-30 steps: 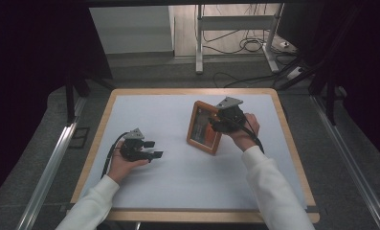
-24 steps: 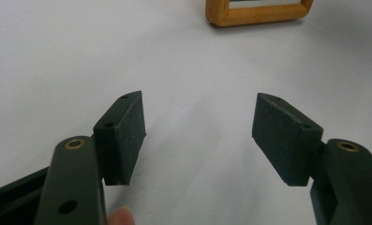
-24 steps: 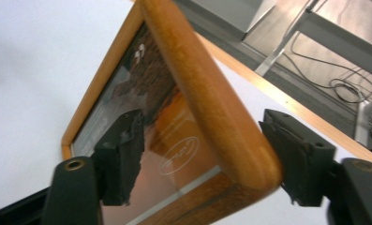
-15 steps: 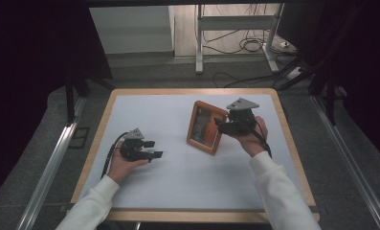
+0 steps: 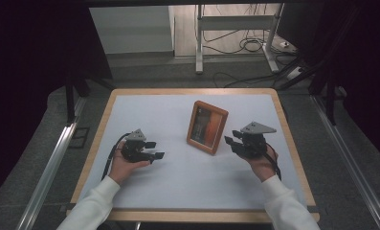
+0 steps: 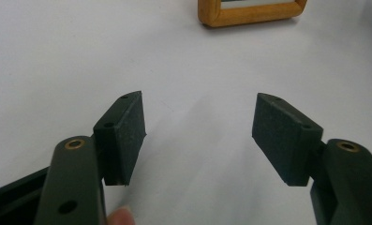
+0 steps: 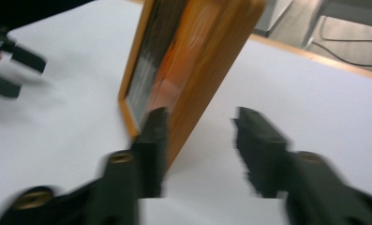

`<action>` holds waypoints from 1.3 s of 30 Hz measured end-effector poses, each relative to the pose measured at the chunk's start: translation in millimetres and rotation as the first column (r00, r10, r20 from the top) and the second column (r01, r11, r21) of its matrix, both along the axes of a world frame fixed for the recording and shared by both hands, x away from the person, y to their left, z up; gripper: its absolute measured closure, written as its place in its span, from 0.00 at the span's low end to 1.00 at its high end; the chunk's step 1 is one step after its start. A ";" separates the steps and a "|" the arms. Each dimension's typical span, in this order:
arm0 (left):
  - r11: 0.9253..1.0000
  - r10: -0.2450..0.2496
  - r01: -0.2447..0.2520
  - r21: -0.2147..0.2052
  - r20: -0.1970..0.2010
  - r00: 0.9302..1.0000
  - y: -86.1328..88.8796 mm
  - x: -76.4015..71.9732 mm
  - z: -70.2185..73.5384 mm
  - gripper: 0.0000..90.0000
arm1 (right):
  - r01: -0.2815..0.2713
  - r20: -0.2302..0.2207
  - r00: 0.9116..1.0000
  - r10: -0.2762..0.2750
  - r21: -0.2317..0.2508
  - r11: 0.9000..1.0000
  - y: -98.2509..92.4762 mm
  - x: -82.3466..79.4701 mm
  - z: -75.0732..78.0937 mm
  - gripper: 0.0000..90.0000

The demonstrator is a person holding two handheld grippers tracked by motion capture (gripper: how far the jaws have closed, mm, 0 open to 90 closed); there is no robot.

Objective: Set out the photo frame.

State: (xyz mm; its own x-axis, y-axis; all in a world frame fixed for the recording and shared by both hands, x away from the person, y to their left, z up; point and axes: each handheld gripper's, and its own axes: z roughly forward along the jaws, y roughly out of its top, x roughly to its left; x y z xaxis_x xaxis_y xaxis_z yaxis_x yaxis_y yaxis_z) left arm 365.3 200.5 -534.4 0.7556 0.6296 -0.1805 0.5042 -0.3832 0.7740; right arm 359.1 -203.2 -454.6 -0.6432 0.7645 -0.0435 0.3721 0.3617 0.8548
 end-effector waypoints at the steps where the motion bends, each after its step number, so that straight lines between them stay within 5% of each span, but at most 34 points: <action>1: 1.000 0.000 0.000 0.001 0.001 1.000 -0.3 -0.2 0.1 0.38 | -0.009 -0.003 1.000 0.009 -0.002 1.000 0.4 -1.8 -2.2 0.79; 4: 1.000 -0.002 0.002 0.004 0.001 1.000 -0.8 -0.4 0.1 0.38 | -0.049 -0.018 0.999 0.049 -0.015 0.999 4.9 -5.1 -9.0 0.93; 8: 1.000 -0.001 0.001 0.005 0.002 1.000 -1.0 -0.7 0.2 0.38 | -0.086 -0.030 0.996 0.084 -0.046 0.995 14.2 -6.5 -17.1 0.99; 21: 1.000 0.006 -0.006 -0.004 -0.001 1.000 0.1 -1.2 0.2 0.38 | -0.141 -0.091 0.988 0.129 -0.137 0.981 57.1 9.5 -56.0 1.00; 39: 1.000 0.003 -0.003 0.001 -0.001 1.000 0.9 -0.5 -0.6 0.38 | -0.116 -0.106 0.989 0.101 -0.150 0.982 45.1 16.4 -63.6 1.00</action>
State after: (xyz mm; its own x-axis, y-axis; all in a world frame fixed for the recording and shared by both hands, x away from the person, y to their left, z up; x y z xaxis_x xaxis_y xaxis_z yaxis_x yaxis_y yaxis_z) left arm 364.7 201.4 -535.0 0.7533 0.6323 -0.1811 0.5065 -0.3820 0.7730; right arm 375.5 -158.1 -518.2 -0.7290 0.6787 -0.0891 0.4018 0.5297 0.7469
